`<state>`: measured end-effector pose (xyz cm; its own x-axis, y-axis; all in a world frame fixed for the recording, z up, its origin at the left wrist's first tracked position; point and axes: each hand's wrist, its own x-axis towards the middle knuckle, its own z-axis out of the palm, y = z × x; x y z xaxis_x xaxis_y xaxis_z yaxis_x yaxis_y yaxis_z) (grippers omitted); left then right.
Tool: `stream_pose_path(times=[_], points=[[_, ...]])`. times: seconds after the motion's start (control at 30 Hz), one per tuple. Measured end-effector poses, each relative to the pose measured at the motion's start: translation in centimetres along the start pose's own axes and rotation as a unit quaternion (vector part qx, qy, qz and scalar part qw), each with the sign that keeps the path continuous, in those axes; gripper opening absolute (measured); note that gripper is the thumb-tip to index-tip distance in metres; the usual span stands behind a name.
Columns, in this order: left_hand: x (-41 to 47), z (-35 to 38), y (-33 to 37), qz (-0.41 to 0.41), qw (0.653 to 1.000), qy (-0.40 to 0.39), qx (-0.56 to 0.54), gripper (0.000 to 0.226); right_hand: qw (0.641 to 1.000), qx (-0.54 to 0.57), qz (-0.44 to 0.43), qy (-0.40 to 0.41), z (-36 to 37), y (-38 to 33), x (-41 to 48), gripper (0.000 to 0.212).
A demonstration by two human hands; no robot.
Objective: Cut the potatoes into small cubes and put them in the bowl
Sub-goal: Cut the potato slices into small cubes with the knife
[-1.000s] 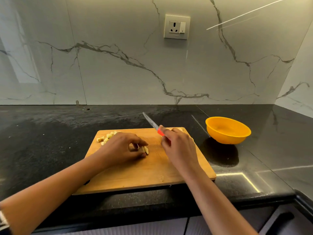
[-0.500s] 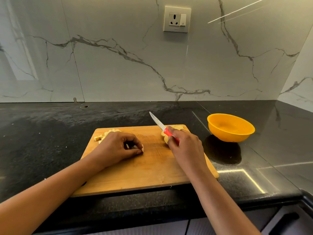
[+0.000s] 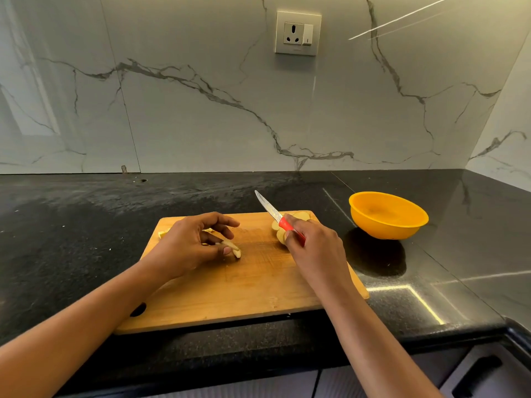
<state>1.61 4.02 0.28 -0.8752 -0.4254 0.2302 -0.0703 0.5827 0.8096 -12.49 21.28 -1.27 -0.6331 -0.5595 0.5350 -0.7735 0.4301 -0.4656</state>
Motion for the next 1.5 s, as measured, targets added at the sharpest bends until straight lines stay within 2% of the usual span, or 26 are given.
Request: stream_pose_path(times=[0.27,0.4,0.47,0.57,0.7,0.8,0.93,1.13,1.17,1.23,1.3,1.4,1.47,1.5], points=[[-0.5,-0.1,0.3,0.046,0.995,-0.025,0.09,0.047,1.0,0.003,-0.004,0.002,0.0,0.1,-0.1,0.042],[-0.6,-0.6,0.1,0.038,0.985,-0.08,0.15,0.051,1.0,0.001,-0.009,0.002,-0.1,0.0,-0.1,0.042],[-0.8,-1.1,0.0,0.018,0.985,-0.093,0.143,0.057,1.0,-0.001,-0.012,-0.001,-0.1,0.0,-0.1,0.043],[-1.5,-1.9,-0.2,0.015,0.983,-0.048,0.174,0.062,1.0,-0.004,-0.022,0.002,-0.1,-0.4,-0.2,0.043],[-2.9,-2.3,-0.3,0.059,0.976,0.024,0.21,0.045,0.999,-0.004,-0.04,0.012,-0.3,-1.4,-1.3,0.042],[-3.4,-2.0,-0.6,0.1,0.96,0.032,0.258,0.027,0.998,0.008,-0.063,-0.007,-0.9,-2.5,-3.5,0.044],[-3.3,-1.1,-0.7,0.098,0.952,0.045,0.286,0.013,0.994,0.018,-0.104,-0.031,-2.0,-3.9,-6.8,0.044],[-3.7,-0.9,-1.0,0.111,0.938,0.088,0.316,0.01,0.989,0.008,-0.128,-0.074,-2.5,-5.4,-8.7,0.046],[-3.8,-0.9,-1.1,0.121,0.937,0.088,0.315,0.011,0.99,0.008,-0.125,-0.07,-2.3,-5.4,-8.7,0.046],[-4.0,-1.0,-1.5,0.151,0.928,0.087,0.329,0.031,0.99,0.004,-0.121,-0.071,-1.9,-5.3,-8.9,0.045],[-4.4,-1.0,-2.0,0.173,0.918,0.08,0.348,0.046,0.988,-0.018,-0.089,-0.128,-1.8,-5.5,-9.1,0.043],[-5.3,-0.9,-2.4,0.186,0.899,0.071,0.389,0.058,0.989,-0.035,-0.103,-0.095,-1.5,-5.6,-9.1,0.045],[-5.6,-1.0,-2.4,0.177,0.896,0.056,0.403,0.062,0.986,-0.005,-0.106,-0.128,-2.5,-6.4,-9.0,0.045],[-5.7,-1.1,-2.4,0.172,0.897,0.049,0.405,0.063,0.988,0.007,-0.123,-0.088,-2.3,-6.1,-9.0,0.046]])
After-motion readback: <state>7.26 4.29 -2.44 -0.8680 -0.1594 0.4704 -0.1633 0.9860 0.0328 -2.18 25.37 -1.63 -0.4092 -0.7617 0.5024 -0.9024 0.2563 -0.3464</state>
